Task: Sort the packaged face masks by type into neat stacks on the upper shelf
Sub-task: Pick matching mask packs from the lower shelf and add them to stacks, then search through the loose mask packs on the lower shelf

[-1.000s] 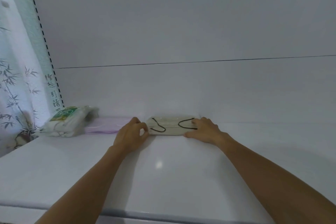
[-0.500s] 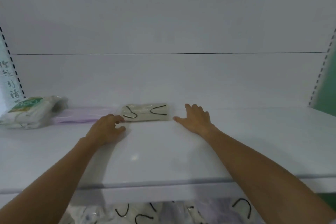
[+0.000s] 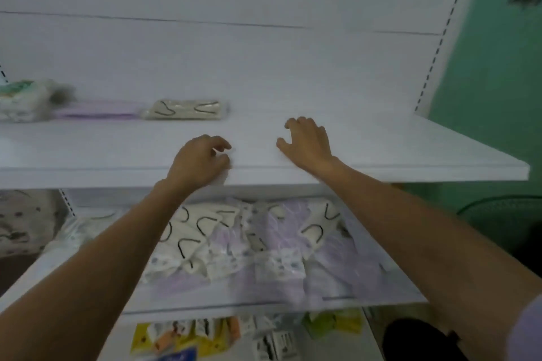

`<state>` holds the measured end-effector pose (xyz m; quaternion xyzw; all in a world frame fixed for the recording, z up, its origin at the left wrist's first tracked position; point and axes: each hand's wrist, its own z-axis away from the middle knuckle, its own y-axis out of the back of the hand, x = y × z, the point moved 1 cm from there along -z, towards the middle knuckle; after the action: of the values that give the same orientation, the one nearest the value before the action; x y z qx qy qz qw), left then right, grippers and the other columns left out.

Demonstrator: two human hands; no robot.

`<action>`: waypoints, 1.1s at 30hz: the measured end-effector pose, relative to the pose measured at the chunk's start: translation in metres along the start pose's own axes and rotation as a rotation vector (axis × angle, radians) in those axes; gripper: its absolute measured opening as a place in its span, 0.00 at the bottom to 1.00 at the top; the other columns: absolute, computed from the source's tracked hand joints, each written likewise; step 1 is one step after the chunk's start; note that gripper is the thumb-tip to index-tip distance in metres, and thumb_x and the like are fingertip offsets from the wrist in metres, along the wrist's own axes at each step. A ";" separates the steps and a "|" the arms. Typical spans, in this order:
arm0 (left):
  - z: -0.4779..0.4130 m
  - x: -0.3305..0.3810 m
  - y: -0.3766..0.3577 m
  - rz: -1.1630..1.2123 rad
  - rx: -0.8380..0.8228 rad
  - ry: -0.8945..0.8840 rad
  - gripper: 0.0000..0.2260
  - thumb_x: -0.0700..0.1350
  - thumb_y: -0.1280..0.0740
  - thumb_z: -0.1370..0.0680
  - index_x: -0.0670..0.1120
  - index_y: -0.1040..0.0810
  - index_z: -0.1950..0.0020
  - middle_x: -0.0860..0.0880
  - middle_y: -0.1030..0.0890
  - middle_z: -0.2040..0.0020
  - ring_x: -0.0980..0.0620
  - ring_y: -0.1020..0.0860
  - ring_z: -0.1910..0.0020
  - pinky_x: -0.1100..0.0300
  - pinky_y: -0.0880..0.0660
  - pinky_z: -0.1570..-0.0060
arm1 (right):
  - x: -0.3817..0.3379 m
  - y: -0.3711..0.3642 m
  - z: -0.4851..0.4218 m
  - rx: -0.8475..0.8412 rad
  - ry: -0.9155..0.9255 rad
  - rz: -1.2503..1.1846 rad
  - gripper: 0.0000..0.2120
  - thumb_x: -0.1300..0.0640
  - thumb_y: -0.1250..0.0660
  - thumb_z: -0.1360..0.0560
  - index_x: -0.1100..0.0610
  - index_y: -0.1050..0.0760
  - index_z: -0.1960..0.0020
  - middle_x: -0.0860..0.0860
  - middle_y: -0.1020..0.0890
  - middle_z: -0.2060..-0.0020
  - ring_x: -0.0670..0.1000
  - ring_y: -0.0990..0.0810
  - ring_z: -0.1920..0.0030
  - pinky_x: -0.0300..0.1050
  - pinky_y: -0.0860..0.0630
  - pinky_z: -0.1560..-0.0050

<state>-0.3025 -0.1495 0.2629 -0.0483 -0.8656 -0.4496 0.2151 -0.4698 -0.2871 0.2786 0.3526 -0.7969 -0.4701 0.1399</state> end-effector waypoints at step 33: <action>0.151 -0.197 -0.190 0.009 -0.339 0.618 0.22 0.39 0.33 0.27 0.41 0.29 0.33 0.38 0.29 0.35 0.38 0.30 0.37 0.50 0.33 0.39 | -0.041 -0.274 0.113 -0.610 0.059 -0.279 0.14 0.58 0.39 0.23 0.61 0.28 0.38 0.58 0.23 0.43 0.58 0.24 0.43 0.49 0.26 0.47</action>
<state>-0.2269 -0.1191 -0.0390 0.0513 -0.6724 -0.5794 0.4577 -0.3851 -0.2697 -0.0077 0.4137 -0.5591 -0.6911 0.1964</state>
